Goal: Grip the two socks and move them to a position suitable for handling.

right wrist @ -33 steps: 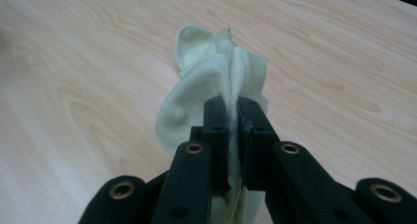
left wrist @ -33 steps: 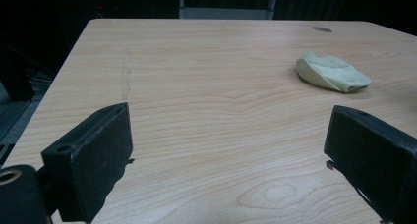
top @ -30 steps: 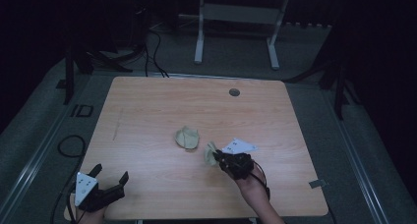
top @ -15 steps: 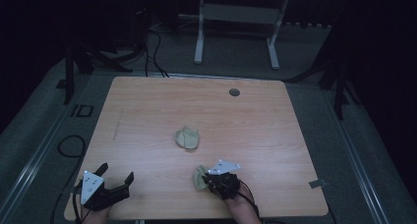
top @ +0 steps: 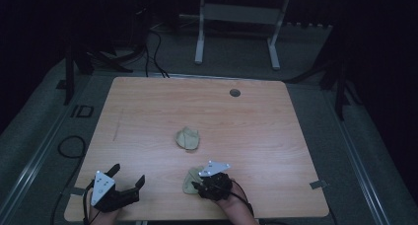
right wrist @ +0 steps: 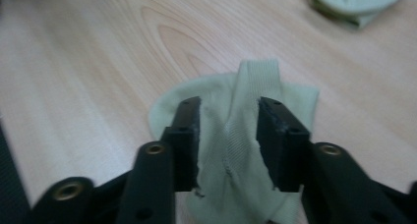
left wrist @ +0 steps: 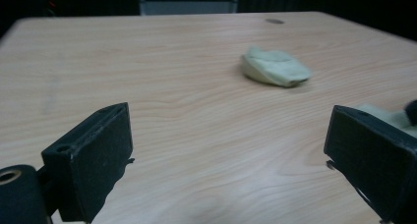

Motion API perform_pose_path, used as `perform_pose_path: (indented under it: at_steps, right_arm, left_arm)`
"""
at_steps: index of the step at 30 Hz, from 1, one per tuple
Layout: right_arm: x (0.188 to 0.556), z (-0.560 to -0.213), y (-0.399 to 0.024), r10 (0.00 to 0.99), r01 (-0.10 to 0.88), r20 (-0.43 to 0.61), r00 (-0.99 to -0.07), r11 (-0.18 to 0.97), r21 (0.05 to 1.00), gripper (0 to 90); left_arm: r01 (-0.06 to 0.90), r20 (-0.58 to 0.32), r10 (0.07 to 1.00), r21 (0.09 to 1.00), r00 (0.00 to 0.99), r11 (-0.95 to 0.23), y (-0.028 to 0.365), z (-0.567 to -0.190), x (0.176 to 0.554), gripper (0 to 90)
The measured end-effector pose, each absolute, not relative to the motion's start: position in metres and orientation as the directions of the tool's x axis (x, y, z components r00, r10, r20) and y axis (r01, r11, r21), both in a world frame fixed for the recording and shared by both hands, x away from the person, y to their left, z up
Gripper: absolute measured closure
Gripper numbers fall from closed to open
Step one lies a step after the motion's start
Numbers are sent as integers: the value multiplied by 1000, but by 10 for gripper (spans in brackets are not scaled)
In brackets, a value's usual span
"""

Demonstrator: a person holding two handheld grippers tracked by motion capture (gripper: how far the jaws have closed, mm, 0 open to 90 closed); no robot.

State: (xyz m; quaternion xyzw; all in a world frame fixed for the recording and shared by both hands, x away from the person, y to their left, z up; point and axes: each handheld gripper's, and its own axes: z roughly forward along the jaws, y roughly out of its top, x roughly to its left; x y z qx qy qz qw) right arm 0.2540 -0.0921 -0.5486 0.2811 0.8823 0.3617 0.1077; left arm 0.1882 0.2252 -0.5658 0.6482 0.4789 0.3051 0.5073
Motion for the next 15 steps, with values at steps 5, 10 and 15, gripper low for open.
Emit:
perform_pose_path:
  at_steps: [5, 10, 15]
  right_arm:
    - [259, -531, -101, 549, 384, -9, -836, 596, 705, 480]
    - [277, -519, -115, 569, 415, 25, -822, 569, 710, 502]
    - [285, -522, -114, 555, 430, 49, -831, 583, 689, 480]
  left_arm:
    - [384, -145, 894, 923, 424, -33, 210, -564, 192, 64]
    - [431, -157, 823, 895, 546, -115, 173, -558, 198, 200]
    - [492, -182, 777, 851, 603, -183, 145, -561, 206, 325]
